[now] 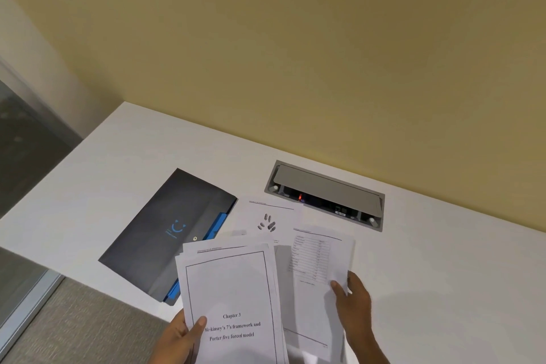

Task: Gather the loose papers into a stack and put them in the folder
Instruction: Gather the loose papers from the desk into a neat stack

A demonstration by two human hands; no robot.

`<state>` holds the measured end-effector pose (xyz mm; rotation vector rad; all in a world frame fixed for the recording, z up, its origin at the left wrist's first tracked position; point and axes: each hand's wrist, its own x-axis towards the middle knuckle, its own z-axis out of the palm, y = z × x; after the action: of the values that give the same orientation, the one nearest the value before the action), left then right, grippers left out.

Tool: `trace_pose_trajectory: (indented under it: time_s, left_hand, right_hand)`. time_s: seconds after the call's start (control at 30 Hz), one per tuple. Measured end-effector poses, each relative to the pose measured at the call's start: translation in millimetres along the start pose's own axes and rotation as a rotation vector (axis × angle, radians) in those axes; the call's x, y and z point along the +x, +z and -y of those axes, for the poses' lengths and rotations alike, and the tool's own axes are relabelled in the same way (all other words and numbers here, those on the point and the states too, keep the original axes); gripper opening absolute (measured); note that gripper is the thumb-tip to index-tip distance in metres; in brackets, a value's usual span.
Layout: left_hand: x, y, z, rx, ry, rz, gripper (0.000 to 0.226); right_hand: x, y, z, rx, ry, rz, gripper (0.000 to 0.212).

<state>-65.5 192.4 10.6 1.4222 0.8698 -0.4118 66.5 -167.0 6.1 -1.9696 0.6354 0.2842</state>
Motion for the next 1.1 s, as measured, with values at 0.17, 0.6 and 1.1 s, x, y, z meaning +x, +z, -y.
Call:
trace_pose_trajectory:
  time_s: [0.17, 0.6, 1.1]
  left_hand:
    - [0, 8, -12, 0.133, 0.014, 0.089, 0.035]
    - [-1, 15, -29, 0.129, -0.031, 0.231, 0.049]
    - [-2, -23, -6, 0.025, 0.007, 0.176, 0.054]
  right_hand:
    - [-23, -12, 5, 0.142, 0.013, 0.079, 0.025]
    - [-64, 42, 35, 0.243, -0.009, 0.516, 0.025]
    - [58, 89, 137, -0.838, -0.460, 0.364, 0.125]
